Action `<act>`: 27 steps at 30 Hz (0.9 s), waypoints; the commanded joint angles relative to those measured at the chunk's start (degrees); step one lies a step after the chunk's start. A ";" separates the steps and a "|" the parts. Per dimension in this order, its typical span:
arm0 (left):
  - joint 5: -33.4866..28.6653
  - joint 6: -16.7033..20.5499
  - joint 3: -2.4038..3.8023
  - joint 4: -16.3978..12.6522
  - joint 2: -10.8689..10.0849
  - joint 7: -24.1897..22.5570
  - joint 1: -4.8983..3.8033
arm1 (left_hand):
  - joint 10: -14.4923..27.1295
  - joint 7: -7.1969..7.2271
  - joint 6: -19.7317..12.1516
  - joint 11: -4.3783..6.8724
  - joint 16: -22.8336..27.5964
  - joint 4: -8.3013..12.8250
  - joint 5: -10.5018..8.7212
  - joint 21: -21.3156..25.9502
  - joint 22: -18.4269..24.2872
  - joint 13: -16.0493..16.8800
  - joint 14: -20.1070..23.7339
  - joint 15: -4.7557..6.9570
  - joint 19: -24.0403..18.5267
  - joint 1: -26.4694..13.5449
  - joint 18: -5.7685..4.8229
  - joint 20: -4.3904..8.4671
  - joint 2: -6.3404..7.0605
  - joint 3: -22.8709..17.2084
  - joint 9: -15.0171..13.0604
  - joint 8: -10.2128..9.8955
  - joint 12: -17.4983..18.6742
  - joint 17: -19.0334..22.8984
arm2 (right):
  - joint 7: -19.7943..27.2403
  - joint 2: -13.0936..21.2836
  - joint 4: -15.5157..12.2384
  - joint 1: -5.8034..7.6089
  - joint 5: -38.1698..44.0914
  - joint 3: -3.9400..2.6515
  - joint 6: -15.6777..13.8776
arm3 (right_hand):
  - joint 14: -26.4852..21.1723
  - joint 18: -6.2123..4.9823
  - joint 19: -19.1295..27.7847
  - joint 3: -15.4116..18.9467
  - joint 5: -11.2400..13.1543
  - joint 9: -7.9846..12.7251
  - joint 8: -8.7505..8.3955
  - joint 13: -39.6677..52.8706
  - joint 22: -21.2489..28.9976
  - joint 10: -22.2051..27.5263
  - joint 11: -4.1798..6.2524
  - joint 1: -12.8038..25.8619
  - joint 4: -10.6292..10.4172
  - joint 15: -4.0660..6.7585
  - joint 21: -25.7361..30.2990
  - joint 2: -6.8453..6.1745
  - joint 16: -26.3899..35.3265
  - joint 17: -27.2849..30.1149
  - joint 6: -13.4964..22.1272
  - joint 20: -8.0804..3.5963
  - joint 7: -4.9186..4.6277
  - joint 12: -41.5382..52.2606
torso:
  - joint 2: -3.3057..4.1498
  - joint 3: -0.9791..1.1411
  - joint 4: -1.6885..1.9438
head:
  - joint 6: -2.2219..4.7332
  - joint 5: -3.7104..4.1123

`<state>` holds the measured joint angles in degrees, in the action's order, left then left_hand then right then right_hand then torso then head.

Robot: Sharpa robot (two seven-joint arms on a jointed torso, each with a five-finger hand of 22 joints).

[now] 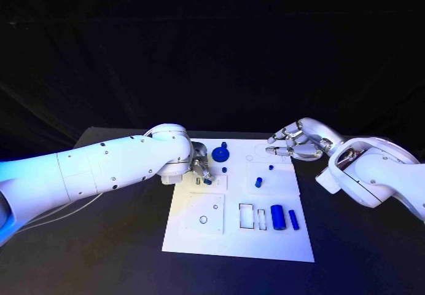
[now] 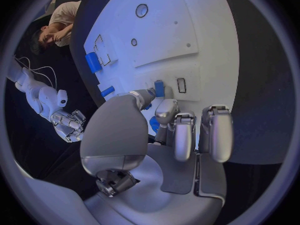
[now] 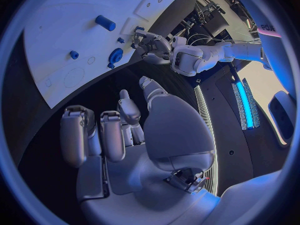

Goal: Assemble the parts on the task board

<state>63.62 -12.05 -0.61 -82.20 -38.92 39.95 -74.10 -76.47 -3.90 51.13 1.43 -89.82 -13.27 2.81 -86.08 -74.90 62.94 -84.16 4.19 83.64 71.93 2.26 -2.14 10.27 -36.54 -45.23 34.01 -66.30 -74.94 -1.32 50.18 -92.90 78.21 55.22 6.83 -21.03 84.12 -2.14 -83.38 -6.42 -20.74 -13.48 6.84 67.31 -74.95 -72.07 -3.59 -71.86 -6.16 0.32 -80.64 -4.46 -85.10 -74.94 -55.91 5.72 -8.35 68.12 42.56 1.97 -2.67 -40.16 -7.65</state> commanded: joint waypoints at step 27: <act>0.84 -2.24 -0.61 1.36 1.38 5.32 0.27 | -0.86 2.36 3.03 0.80 -0.18 5.36 0.15 -0.43 -7.59 0.56 -5.84 0.87 0.97 -4.58 -0.44 0.24 -1.03 -3.99 -2.13 1.22 -0.88 -15.06 | 0.50 0.29 -0.46 -0.04 0.24 0.00 0.83 | 3.57 -0.58 0.47 0.45 -0.39 -0.10 0.28 -0.12 -7.45 0.37 0.11 0.26 -0.18 0.33 0.45 0.37 0.32 -5.34 0.28 -0.10 0.09 -0.38 | -0.02 0.03 -0.03 | -0.31 0.12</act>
<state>64.42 -12.69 -0.89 -80.97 -37.84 39.99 -74.23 -77.13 -3.30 52.35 1.86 -89.82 -11.34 2.76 -86.31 -74.94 63.40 -84.05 4.71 83.65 67.87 2.26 -2.13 9.16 -37.59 -46.38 35.01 -66.80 -74.92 -1.28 50.45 -93.25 78.21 55.21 6.83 -20.96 84.12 -2.14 -83.39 -6.24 -20.74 -13.52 6.84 67.23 -74.93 -72.07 -3.59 -71.86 -6.34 0.32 -80.37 -4.46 -85.10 -74.93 -55.91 5.72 -8.35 68.12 42.55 1.99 -2.72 -40.44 -7.55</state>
